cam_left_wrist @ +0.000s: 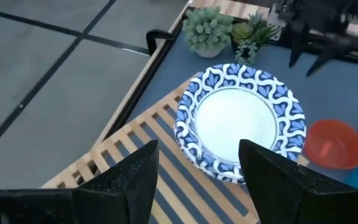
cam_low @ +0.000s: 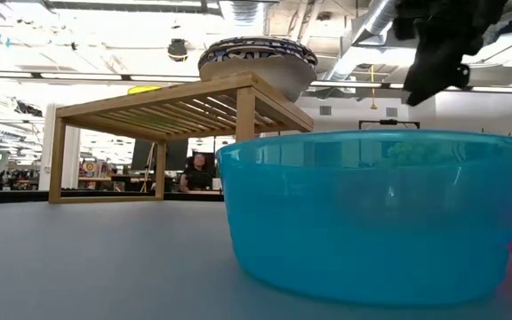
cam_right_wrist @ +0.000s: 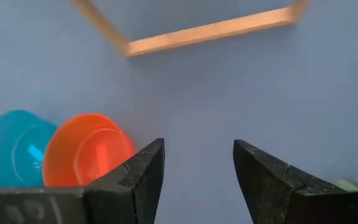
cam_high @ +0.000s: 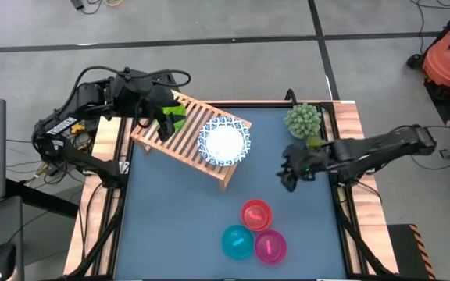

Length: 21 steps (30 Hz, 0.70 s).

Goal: Place and stack bowls onto a shelf
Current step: Stack the orange bowl on top of the green bowl on the shelf

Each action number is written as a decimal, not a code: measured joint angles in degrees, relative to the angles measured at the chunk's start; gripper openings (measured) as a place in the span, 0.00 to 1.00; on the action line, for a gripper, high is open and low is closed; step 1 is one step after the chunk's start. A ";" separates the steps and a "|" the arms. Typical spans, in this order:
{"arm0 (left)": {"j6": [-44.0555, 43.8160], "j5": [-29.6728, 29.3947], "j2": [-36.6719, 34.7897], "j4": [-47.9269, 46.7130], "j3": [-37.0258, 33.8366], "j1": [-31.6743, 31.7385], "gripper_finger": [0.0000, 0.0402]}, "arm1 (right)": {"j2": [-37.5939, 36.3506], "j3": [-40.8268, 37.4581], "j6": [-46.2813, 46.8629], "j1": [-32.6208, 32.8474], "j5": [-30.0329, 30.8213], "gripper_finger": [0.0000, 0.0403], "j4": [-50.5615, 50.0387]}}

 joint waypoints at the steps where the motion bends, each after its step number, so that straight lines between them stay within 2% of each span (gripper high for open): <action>1: -0.25 -0.06 0.00 0.01 0.00 -0.25 0.52 | 1.59 0.00 0.19 0.69 -0.61 0.54 1.24; 6: -0.34 -0.05 0.02 0.03 0.00 -0.75 0.52 | 9.25 0.02 3.40 3.81 -2.76 0.54 7.31; 15: 0.81 0.22 0.02 0.03 0.00 -0.72 0.52 | 20.38 0.05 11.70 8.27 -2.90 0.54 18.73; 21: 1.47 1.39 0.04 -0.06 0.00 -1.04 0.52 | 26.23 0.08 14.07 9.96 -2.82 0.54 18.09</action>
